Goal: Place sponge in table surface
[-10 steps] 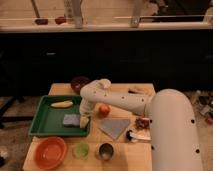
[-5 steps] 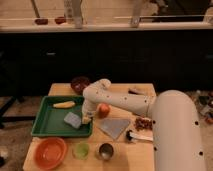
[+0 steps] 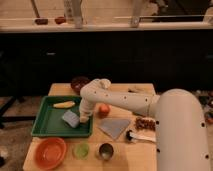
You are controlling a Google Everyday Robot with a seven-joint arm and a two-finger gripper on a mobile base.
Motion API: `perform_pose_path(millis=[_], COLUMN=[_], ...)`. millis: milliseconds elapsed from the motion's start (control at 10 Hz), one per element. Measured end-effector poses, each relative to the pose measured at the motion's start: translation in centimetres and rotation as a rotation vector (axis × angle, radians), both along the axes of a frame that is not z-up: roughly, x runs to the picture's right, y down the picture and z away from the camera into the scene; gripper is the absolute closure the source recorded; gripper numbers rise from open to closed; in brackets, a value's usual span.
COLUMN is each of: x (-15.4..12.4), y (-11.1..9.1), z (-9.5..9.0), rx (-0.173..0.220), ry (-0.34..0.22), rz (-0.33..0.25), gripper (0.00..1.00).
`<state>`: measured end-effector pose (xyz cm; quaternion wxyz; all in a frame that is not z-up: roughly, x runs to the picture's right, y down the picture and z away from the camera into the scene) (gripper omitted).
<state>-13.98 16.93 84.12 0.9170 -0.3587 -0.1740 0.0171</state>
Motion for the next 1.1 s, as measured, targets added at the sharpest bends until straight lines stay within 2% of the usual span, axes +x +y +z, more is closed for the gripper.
perform_pose_path(millis=[100,300,500,800,1100], x=[-0.7,-1.3,-1.4,1.3,5.6], y=[-1.3,-3.0,-6.1,-10.3,-13.0], z=[-1.8,-3.8,-6.1,-6.2,-5.5], rx=[0.032,0.07,0.119,0.159,0.182], ry=[-0.019,-0.04,-0.052,-0.028,0.015], rz=[-0.013,-0.024,-0.023,0.018,0.044], gripper=[1.0,1.0,1.0,1.0,1.0])
